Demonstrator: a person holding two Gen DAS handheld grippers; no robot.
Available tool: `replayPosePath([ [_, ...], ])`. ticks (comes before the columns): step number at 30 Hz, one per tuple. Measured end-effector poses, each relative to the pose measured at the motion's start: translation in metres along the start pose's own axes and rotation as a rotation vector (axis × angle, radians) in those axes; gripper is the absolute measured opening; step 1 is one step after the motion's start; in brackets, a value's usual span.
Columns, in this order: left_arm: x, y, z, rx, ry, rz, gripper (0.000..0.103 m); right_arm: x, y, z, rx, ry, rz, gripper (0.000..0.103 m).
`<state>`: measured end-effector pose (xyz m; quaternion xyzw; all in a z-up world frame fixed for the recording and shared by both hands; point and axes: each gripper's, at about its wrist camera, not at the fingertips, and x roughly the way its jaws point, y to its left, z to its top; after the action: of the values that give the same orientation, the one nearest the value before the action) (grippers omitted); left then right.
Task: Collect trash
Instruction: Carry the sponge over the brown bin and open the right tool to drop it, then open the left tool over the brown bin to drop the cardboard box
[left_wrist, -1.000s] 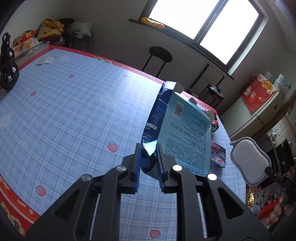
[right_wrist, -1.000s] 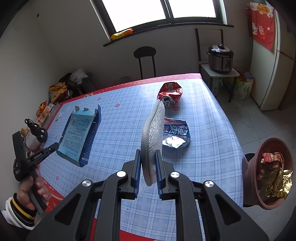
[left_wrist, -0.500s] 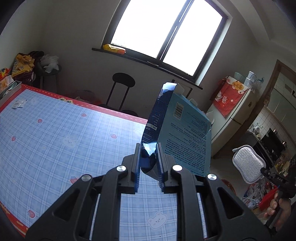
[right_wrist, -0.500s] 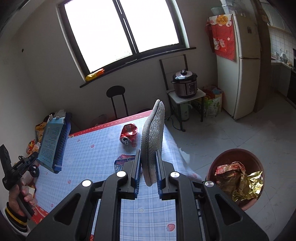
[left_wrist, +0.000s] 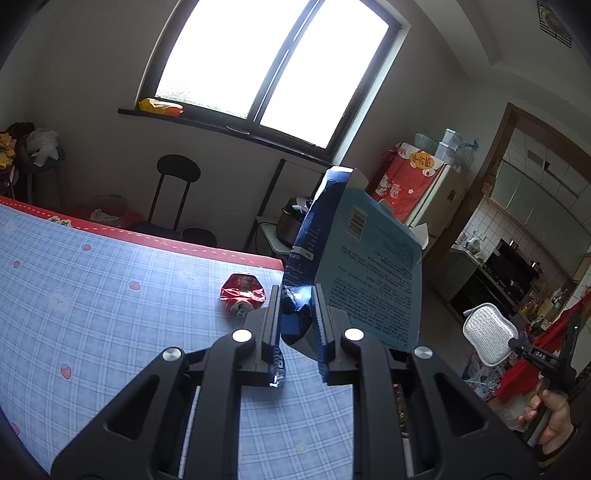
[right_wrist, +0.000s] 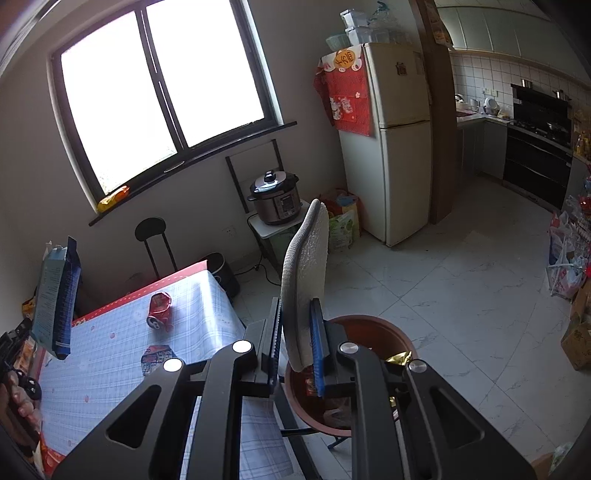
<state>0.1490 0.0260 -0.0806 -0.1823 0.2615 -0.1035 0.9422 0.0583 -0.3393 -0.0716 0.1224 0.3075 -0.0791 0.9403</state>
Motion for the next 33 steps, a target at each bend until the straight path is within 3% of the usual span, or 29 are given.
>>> replayPosePath([
  [14, 0.024, -0.071, -0.008, 0.014, -0.023, -0.062, 0.019, 0.008, -0.051, 0.021, -0.016, 0.003, -0.033, 0.015],
  [21, 0.035, -0.088, -0.016, 0.016, -0.010, -0.074, 0.019, 0.030, -0.061, 0.029, -0.035, 0.074, -0.041, 0.019],
  [23, 0.038, -0.095, -0.018, 0.022, -0.006, -0.079, 0.019, 0.030, -0.061, 0.032, -0.028, 0.060, -0.050, 0.040],
  [25, 0.042, -0.103, -0.019, 0.034, 0.000, -0.086, 0.019, 0.025, -0.062, 0.035, -0.020, 0.032, -0.053, 0.052],
  [33, 0.060, -0.135, -0.029, 0.102, 0.034, -0.126, 0.019, -0.001, -0.076, 0.038, 0.004, -0.015, -0.050, 0.076],
])
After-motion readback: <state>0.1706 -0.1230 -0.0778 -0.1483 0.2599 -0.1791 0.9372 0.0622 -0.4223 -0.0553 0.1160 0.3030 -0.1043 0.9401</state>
